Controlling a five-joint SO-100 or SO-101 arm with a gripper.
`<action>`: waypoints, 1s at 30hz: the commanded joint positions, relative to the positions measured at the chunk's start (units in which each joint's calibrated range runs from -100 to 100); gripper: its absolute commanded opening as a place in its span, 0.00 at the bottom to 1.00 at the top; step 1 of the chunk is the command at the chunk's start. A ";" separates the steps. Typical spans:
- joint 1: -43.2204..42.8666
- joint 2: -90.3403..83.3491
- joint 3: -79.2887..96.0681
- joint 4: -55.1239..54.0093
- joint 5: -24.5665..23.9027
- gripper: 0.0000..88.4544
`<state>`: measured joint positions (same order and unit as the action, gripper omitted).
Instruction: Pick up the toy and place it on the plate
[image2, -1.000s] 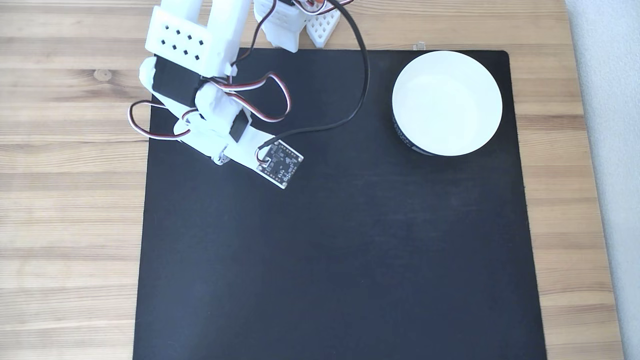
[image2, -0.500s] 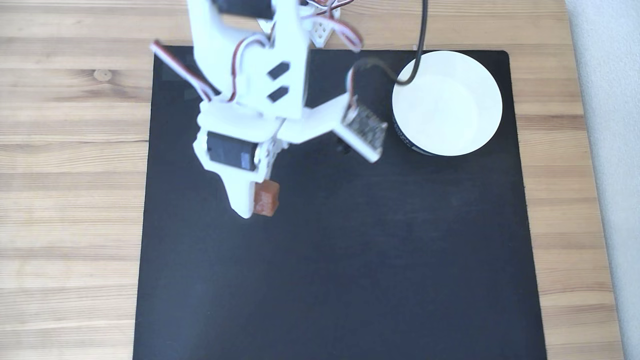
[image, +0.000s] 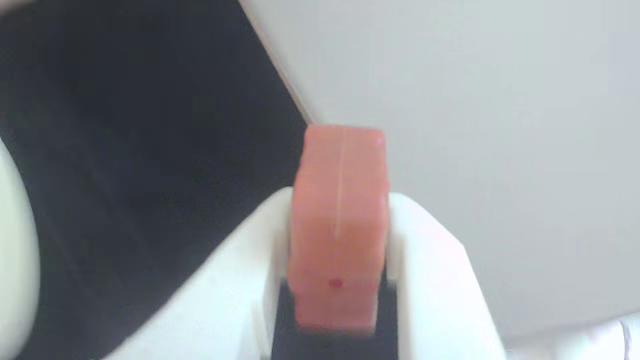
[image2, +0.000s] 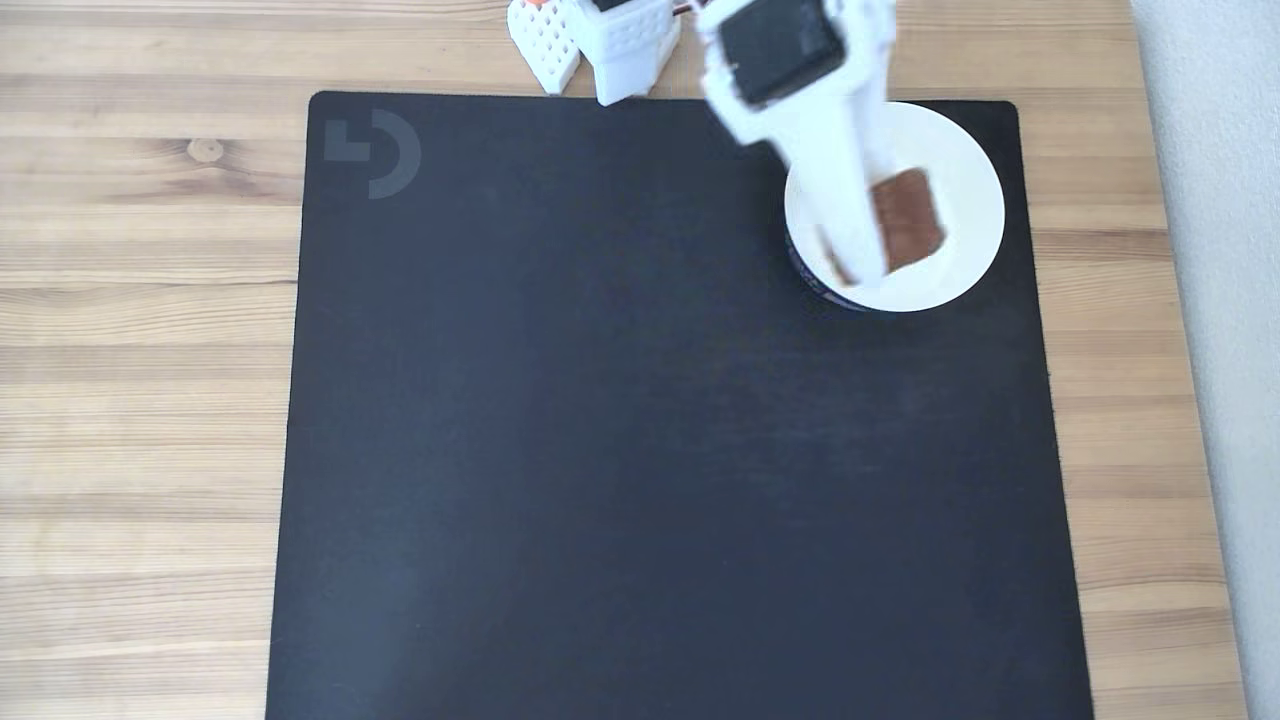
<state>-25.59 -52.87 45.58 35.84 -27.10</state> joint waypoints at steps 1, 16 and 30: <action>-7.91 -9.61 17.64 -12.13 -2.18 0.03; -21.54 -14.53 43.06 -15.85 -1.65 0.03; -25.14 -15.45 48.74 -15.01 -2.18 0.03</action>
<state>-50.81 -66.86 91.97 21.06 -28.96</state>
